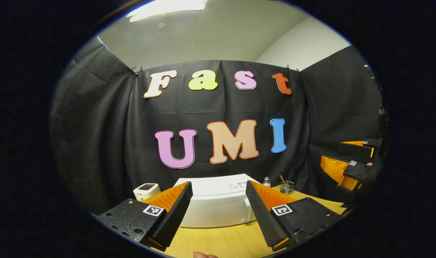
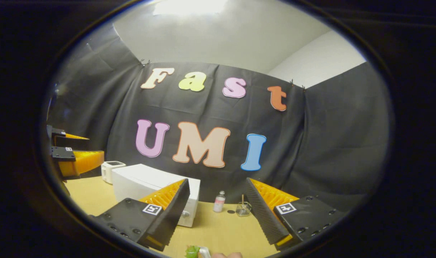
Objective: Open the microwave oven with the left hand, put the food in, and close the microwave oven.
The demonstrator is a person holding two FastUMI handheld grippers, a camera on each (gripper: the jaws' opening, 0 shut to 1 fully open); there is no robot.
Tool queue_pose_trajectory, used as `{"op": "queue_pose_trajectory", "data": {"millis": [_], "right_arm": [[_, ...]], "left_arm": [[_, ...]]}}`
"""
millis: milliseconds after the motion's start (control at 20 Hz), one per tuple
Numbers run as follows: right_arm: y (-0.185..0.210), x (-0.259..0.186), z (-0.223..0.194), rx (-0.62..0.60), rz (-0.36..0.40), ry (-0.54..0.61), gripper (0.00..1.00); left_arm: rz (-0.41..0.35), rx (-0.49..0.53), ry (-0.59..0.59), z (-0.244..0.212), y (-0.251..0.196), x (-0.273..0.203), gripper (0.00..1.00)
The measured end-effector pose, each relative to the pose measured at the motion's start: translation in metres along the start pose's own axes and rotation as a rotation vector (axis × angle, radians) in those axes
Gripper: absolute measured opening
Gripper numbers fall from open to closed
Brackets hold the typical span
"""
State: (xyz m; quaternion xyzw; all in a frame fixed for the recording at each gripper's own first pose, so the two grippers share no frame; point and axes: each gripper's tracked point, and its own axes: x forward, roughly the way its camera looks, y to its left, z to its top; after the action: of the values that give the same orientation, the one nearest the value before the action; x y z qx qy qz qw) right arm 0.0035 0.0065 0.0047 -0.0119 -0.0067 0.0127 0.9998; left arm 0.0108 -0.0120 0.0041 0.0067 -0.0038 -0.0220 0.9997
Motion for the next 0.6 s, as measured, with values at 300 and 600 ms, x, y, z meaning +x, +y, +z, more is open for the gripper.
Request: {"op": "queue_pose_trajectory", "data": {"millis": [300,600], "right_arm": [[-0.0001,0.0029,-0.0030,0.016,0.018,0.013,0.96],[-0.0005,0.0056,-0.0018,0.028,0.025,0.011,0.96]], "left_arm": [[-0.004,0.010,0.001,0.0001,-0.0030,0.0015,0.94],[0.013,0.019,0.003,0.0010,0.0037,0.0014,0.94]]}}
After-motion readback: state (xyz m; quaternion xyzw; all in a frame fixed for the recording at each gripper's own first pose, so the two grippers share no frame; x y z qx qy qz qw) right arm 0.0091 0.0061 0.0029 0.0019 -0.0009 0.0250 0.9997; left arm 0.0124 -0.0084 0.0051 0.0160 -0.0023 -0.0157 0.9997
